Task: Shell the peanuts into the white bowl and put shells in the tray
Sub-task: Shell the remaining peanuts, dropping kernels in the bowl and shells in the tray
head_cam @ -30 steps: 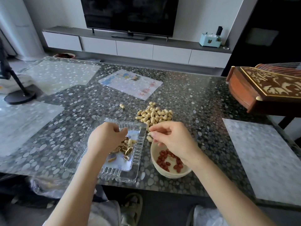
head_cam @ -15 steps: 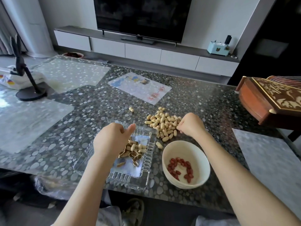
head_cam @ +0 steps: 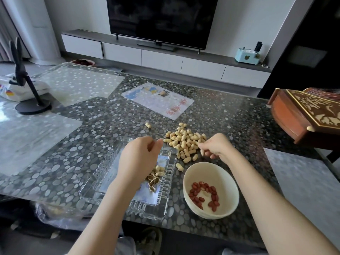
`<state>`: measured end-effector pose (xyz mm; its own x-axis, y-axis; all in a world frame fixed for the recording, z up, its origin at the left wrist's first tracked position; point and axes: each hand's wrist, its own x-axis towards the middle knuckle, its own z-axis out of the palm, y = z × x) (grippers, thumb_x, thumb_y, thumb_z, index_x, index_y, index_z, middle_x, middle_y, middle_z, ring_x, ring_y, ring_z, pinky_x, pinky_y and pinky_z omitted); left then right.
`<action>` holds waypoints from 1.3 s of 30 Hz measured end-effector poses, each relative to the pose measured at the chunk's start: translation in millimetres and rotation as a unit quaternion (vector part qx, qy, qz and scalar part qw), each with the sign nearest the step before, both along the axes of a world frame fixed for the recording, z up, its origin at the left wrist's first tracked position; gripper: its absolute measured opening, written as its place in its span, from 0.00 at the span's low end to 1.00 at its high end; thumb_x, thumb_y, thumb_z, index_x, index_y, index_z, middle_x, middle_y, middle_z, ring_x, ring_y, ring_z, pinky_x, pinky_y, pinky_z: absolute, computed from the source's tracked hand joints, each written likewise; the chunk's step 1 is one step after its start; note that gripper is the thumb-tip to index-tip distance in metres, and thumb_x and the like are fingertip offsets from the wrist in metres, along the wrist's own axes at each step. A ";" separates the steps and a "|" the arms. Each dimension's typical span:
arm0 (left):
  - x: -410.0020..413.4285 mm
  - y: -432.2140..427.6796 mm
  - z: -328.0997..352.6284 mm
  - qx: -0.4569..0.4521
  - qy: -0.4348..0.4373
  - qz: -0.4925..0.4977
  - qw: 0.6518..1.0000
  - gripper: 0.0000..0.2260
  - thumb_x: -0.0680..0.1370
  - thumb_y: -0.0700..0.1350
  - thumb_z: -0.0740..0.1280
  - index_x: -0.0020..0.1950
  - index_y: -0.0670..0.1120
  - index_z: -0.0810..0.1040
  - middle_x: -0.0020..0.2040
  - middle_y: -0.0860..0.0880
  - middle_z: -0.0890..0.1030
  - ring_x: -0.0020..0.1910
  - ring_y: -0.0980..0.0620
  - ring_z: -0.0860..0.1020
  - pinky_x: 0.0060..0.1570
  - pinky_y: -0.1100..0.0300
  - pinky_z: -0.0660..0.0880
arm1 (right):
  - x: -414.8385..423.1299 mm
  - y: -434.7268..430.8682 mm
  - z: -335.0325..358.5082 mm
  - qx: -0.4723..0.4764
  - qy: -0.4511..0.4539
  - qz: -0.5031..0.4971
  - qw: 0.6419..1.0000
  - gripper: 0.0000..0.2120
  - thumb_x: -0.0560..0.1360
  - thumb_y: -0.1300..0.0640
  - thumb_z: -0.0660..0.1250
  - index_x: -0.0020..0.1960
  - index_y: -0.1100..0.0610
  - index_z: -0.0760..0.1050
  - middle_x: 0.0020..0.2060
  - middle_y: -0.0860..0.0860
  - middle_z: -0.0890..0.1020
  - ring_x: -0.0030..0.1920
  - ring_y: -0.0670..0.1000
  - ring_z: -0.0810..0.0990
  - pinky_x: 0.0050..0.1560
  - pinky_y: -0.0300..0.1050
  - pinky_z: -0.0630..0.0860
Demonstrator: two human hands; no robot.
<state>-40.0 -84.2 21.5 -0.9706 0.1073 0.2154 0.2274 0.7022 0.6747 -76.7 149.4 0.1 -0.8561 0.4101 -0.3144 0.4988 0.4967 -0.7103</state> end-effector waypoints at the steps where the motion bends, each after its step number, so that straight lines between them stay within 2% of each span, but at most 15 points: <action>1: 1.6 3.3 0.5 0.020 -0.005 -0.017 1.000 0.20 0.80 0.52 0.60 0.34 0.39 0.73 0.25 0.49 0.69 0.24 0.53 0.63 0.25 0.62 0.58 | 8.7 -1.0 8.2 -0.086 0.042 -0.011 0.995 0.07 0.74 0.62 0.70 0.39 0.64 0.78 0.32 0.56 0.81 0.29 0.47 0.76 0.25 0.36 0.73; 5: 15.6 18.6 4.4 0.119 -0.030 -0.097 0.988 0.11 0.79 0.50 0.64 0.43 0.45 0.80 0.34 0.43 0.80 0.26 0.54 0.68 0.27 0.65 0.64 | 59.5 -20.7 44.5 -0.423 0.133 -0.015 0.896 0.03 0.73 0.68 0.66 0.45 0.66 0.77 0.32 0.55 0.83 0.32 0.48 0.82 0.33 0.37 0.80; 7: 25.0 24.7 8.0 0.168 -0.030 -0.119 0.978 0.08 0.78 0.50 0.65 0.45 0.49 0.82 0.37 0.49 0.82 0.30 0.54 0.75 0.32 0.66 0.71 | 83.6 -29.6 51.0 -0.511 0.136 -0.025 0.848 0.06 0.68 0.67 0.67 0.44 0.67 0.78 0.34 0.57 0.84 0.33 0.51 0.84 0.33 0.39 0.80; 9: 33.9 30.0 13.1 0.215 -0.041 -0.147 0.965 0.08 0.76 0.52 0.66 0.45 0.50 0.82 0.38 0.52 0.83 0.37 0.56 0.79 0.39 0.64 0.75 | 103.5 -34.7 52.3 -0.551 0.147 -0.042 0.820 0.06 0.64 0.67 0.67 0.41 0.67 0.80 0.36 0.60 0.84 0.34 0.52 0.85 0.33 0.40 0.81; 11: 40.8 33.6 17.2 0.248 -0.052 -0.178 0.951 0.14 0.75 0.57 0.63 0.44 0.50 0.82 0.38 0.51 0.83 0.37 0.56 0.79 0.40 0.61 0.75 | 116.7 -38.5 50.7 -0.558 0.165 -0.060 0.811 0.08 0.63 0.66 0.67 0.41 0.67 0.80 0.37 0.60 0.84 0.35 0.52 0.85 0.33 0.40 0.81; 14: 46.9 38.7 15.8 0.260 -0.060 -0.225 0.937 0.20 0.76 0.62 0.61 0.41 0.47 0.80 0.35 0.45 0.79 0.32 0.52 0.73 0.35 0.56 0.70 | 130.3 -44.8 46.6 -0.536 0.203 -0.070 0.817 0.10 0.63 0.65 0.68 0.43 0.67 0.79 0.37 0.59 0.85 0.35 0.51 0.84 0.35 0.39 0.81; 16: 49.1 41.7 12.5 0.269 -0.077 -0.235 0.931 0.21 0.74 0.65 0.61 0.38 0.47 0.78 0.32 0.46 0.75 0.32 0.49 0.71 0.36 0.51 0.69 | 137.9 -47.3 45.4 -0.506 0.238 -0.060 0.827 0.07 0.63 0.64 0.70 0.40 0.64 0.81 0.38 0.58 0.85 0.36 0.51 0.84 0.39 0.39 0.81; 18: 50.6 44.7 11.9 0.283 -0.099 -0.234 0.925 0.21 0.71 0.65 0.63 0.39 0.47 0.78 0.32 0.49 0.74 0.34 0.52 0.71 0.38 0.51 0.68 | 145.3 -47.5 47.2 -0.446 0.271 -0.040 0.852 0.06 0.61 0.62 0.72 0.38 0.60 0.82 0.39 0.57 0.85 0.40 0.52 0.85 0.44 0.41 0.82; 21: 51.9 46.8 13.5 0.326 -0.143 -0.250 0.900 0.19 0.72 0.60 0.67 0.41 0.44 0.79 0.33 0.48 0.72 0.35 0.52 0.70 0.40 0.55 0.69 | 152.7 -44.3 50.5 -0.349 0.310 -0.006 0.884 0.07 0.62 0.60 0.73 0.40 0.58 0.81 0.41 0.55 0.86 0.43 0.52 0.85 0.47 0.41 0.81; 23: 53.1 46.9 15.4 0.364 -0.179 -0.259 0.877 0.17 0.70 0.58 0.69 0.39 0.43 0.79 0.33 0.49 0.72 0.35 0.54 0.70 0.39 0.62 0.71 | 154.0 -42.8 50.8 -0.322 0.323 0.013 0.890 0.09 0.62 0.60 0.74 0.43 0.56 0.81 0.41 0.53 0.86 0.45 0.50 0.84 0.47 0.39 0.79; 26: 55.1 49.4 17.7 0.439 -0.238 -0.261 0.826 0.09 0.69 0.50 0.69 0.35 0.45 0.79 0.32 0.49 0.73 0.33 0.56 0.71 0.38 0.66 0.73 | 153.9 -41.3 48.6 -0.345 0.315 0.021 0.884 0.15 0.62 0.57 0.74 0.48 0.54 0.82 0.41 0.49 0.85 0.45 0.46 0.83 0.48 0.36 0.78; 29: 56.7 51.6 18.8 0.487 -0.272 -0.257 0.789 0.06 0.69 0.46 0.68 0.34 0.44 0.78 0.31 0.48 0.75 0.32 0.57 0.73 0.36 0.67 0.75 | 154.4 -41.5 48.3 -0.372 0.317 0.039 0.872 0.13 0.62 0.55 0.74 0.46 0.55 0.84 0.45 0.53 0.86 0.48 0.48 0.84 0.49 0.36 0.77; 32: 56.6 52.2 18.2 0.494 -0.286 -0.259 0.779 0.05 0.68 0.44 0.68 0.32 0.45 0.79 0.30 0.49 0.76 0.31 0.57 0.74 0.36 0.67 0.76 | 153.8 -41.5 48.8 -0.378 0.325 0.034 0.866 0.12 0.62 0.54 0.74 0.44 0.55 0.84 0.43 0.53 0.86 0.46 0.47 0.84 0.47 0.35 0.77; 35: 57.6 53.6 18.3 0.501 -0.300 -0.264 0.768 0.05 0.68 0.42 0.68 0.31 0.45 0.80 0.30 0.48 0.76 0.30 0.57 0.75 0.36 0.67 0.77 | 153.0 -41.4 48.6 -0.379 0.327 0.047 0.864 0.14 0.61 0.48 0.75 0.45 0.51 0.85 0.43 0.50 0.86 0.46 0.44 0.83 0.48 0.34 0.75; 39: 59.5 55.0 19.2 0.502 -0.299 -0.265 0.767 0.06 0.67 0.41 0.68 0.30 0.46 0.82 0.29 0.49 0.78 0.30 0.57 0.76 0.35 0.67 0.77 | 153.9 -45.3 49.3 -0.376 0.312 0.077 0.869 0.13 0.64 0.46 0.71 0.46 0.48 0.85 0.44 0.46 0.85 0.48 0.42 0.81 0.51 0.38 0.72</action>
<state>19.5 -29.2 40.8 -0.8053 0.5926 -0.0199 -0.2605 -0.3234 0.9097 77.2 104.1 49.4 -0.9828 0.1548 0.1011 -0.1312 -0.1986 -0.9713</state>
